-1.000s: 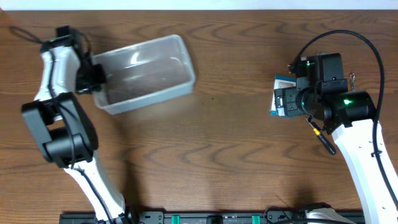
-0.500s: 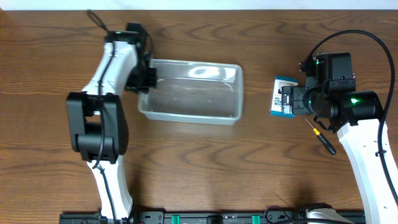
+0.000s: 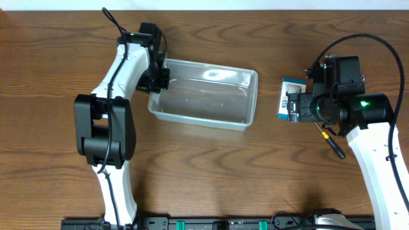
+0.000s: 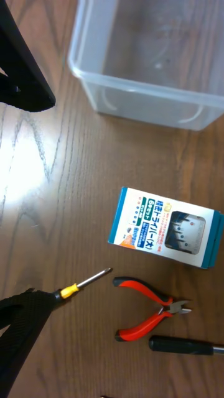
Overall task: Pack container
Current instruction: 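Slide the clear container rightward to table center with the left gripper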
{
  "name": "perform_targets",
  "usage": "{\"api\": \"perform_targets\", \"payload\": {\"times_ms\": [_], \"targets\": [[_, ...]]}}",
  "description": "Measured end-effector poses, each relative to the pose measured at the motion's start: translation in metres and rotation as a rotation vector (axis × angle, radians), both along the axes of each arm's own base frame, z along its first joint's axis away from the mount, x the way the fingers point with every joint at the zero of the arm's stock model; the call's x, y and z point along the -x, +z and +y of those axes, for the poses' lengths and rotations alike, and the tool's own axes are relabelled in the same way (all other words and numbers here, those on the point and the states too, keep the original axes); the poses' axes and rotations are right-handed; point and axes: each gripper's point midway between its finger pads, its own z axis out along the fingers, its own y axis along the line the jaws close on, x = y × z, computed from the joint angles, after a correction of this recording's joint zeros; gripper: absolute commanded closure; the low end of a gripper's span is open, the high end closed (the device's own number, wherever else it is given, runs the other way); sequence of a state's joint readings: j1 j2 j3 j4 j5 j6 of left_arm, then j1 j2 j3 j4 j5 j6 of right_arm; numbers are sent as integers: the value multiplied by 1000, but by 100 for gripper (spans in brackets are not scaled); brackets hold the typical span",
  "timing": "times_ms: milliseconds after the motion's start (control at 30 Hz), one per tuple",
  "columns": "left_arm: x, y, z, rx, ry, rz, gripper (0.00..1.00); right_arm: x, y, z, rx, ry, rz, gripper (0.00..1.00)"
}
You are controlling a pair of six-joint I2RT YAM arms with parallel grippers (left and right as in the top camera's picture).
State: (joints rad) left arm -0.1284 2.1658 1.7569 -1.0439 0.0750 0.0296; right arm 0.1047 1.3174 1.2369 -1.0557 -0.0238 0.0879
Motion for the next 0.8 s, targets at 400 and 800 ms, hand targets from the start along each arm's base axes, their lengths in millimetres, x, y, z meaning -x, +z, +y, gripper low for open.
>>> {"api": "perform_targets", "payload": {"times_ms": [400,800], "targets": [[10,0,16,-5,63,50,92,4,-2,0,-1,1,18,4],[5,2,25,-59,46,23,40,6,-3,0,-1,-2,28,1]]}}
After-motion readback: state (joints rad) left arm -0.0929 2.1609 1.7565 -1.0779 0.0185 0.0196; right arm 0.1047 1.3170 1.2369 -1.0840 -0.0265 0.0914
